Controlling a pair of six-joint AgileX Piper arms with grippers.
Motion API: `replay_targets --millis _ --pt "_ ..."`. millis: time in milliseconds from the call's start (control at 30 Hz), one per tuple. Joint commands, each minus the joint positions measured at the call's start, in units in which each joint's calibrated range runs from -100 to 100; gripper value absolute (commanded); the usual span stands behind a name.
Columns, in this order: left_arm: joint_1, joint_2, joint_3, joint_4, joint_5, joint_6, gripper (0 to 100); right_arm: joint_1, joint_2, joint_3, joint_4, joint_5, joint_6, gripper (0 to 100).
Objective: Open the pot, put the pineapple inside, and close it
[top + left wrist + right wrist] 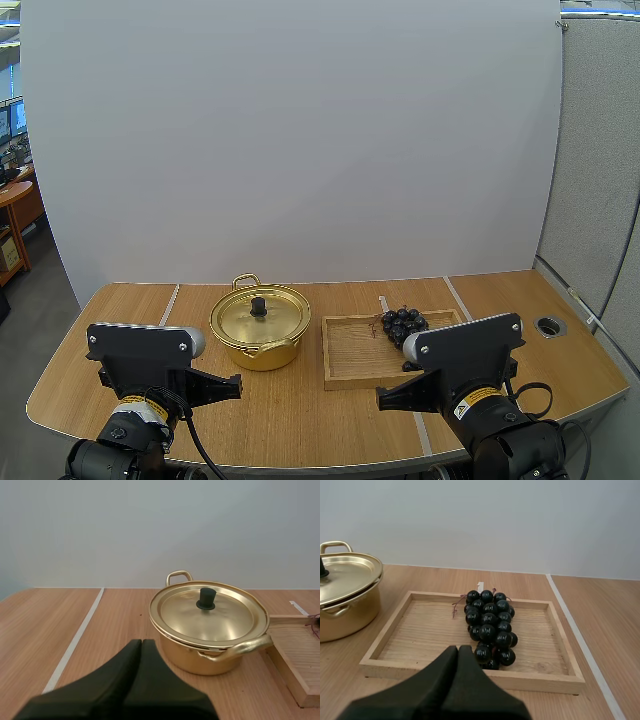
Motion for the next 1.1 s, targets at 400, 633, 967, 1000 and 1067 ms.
replay_targets --millis 400,633,967,1000,1067 --pt "0.08 -0.2 0.1 -0.6 -1.3 -0.7 0 -0.4 -0.3 0.1 0.3 0.1 0.9 0" --pt "0.08 -0.2 0.1 -0.6 -1.3 -0.7 0 -0.4 -0.3 0.1 0.3 0.1 0.9 0" --pt "0.08 -0.2 0.1 -0.5 -1.3 -0.7 0 -0.4 -0.3 0.1 0.3 0.1 0.9 0" --pt "0.08 -0.2 0.1 -0.5 -1.3 -0.7 0 -0.4 -0.3 0.1 0.3 0.1 0.9 0" --pt "0.08 -0.2 0.1 -0.5 -1.3 -0.7 0 -0.4 -0.3 0.1 0.3 0.1 0.9 0"
